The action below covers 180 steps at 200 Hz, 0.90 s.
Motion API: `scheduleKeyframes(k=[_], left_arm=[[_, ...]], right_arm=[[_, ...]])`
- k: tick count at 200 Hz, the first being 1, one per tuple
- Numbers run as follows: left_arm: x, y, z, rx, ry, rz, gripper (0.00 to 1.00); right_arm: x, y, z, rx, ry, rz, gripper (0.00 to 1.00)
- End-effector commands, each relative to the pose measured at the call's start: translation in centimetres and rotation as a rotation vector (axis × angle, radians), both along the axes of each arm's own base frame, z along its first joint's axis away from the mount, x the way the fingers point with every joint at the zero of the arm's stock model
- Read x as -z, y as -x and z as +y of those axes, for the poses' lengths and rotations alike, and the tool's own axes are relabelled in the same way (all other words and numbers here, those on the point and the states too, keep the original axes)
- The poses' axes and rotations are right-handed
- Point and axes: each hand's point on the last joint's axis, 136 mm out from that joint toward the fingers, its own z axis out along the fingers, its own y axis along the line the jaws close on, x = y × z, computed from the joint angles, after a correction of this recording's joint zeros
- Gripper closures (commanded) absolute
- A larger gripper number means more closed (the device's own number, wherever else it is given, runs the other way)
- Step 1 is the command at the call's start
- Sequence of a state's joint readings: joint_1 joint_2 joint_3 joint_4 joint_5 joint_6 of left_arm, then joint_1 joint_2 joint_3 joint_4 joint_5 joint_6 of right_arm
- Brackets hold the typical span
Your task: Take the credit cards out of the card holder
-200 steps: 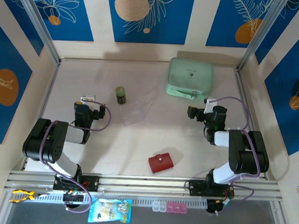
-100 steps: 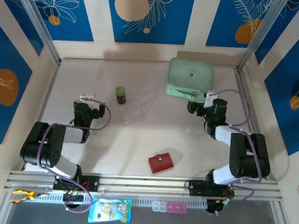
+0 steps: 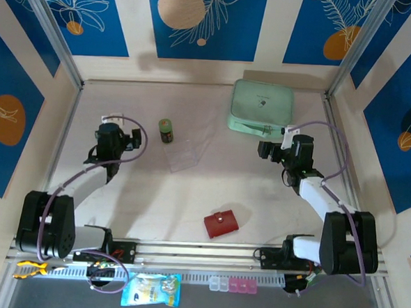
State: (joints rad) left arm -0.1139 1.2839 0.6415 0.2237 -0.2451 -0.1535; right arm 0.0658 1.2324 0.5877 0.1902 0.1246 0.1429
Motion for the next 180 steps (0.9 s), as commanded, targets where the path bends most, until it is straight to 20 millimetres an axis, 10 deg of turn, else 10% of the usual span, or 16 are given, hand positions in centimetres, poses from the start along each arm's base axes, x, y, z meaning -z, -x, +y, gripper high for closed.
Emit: scheduleKeyframes(k=[1,85,116,180], left_arm=[[1.4,2.2,-0.2,-0.069,0.105,0.172,0.00],[1.6,2.8,-10.3,0.111,0.441,0.366,0.24],[2.2,2.6,-12.3,0.060,0.417,0.440,0.46],[4.3,2.2,-14.7,0.030,0.375,0.509,0.60]], right_arm=[[-0.3,1.4,0.9,0.012,-0.053,0.088,0.05],[-0.9,3.3,4.7,-0.038,-0.107,0.213,0.10],[-1.0,3.4,5.2,-0.034,-0.094,0.221,0.10],[-1.7,3.3,5.7,-0.040,-0.079,0.229,0.10]])
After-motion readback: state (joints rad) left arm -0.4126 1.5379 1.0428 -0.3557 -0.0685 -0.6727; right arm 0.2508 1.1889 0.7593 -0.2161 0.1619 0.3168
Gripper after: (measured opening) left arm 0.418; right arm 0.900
